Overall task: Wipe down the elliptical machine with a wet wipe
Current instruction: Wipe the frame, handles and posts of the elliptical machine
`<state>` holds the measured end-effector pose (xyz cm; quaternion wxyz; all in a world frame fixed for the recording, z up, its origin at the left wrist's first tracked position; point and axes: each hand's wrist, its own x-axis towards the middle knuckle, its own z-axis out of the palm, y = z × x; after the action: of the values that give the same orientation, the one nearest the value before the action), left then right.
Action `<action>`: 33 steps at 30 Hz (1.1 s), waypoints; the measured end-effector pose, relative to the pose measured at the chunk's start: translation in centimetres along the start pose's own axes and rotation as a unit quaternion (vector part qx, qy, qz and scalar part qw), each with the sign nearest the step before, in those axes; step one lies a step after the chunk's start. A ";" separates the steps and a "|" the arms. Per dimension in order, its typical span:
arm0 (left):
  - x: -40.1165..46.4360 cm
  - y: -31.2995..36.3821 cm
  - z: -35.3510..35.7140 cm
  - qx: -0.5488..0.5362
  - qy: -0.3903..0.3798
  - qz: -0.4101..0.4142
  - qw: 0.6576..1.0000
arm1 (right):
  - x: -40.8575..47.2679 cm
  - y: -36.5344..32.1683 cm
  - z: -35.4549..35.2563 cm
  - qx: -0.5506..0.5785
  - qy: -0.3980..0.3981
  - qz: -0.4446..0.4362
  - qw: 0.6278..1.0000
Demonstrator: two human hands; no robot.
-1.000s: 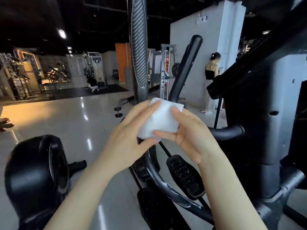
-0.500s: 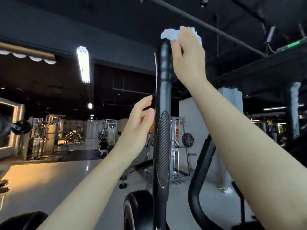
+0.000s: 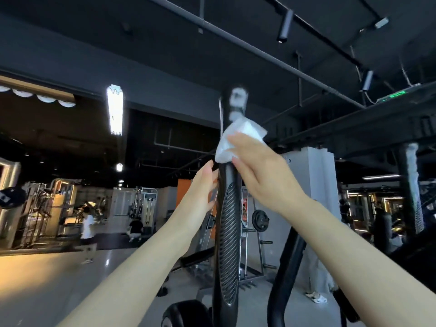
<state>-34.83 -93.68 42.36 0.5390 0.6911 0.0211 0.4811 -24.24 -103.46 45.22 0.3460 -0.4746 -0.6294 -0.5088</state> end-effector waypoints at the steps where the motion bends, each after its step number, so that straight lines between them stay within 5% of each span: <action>1: 0.1 0.2 -0.2 0.004 -0.001 0.001 1.000 | 1.2 0.1 -0.9 -0.009 0.034 -0.003 0.999; 3: -0.1 0.7 -0.5 0.026 0.002 0.024 0.999 | 5.6 0.8 -2.5 -0.040 0.091 0.004 0.995; 7: -0.4 1.9 -0.9 0.023 0.011 0.104 0.994 | 11.8 2.8 -1.8 -0.045 0.017 0.045 0.998; 13: 0.0 1.0 -1.8 -0.064 -0.014 0.045 0.997 | 3.2 -0.1 3.6 0.147 0.164 0.098 0.970; 24: -3.9 -1.7 -3.0 -0.043 -0.042 0.037 0.997 | -11.3 -3.2 5.6 0.094 0.000 0.056 0.994; 29: -4.6 -1.7 -3.7 -0.024 -0.040 0.031 0.998 | -2.0 -1.2 2.1 -0.009 0.097 0.032 0.995; 33: -5.4 -2.7 -4.1 -0.046 -0.043 0.011 0.998 | 1.9 0.9 3.0 -0.025 0.024 0.045 0.998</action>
<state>-39.23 -92.54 36.68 0.5651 0.6862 -0.0318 0.4569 -23.80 -100.02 46.55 0.3714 -0.4984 -0.5858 -0.5200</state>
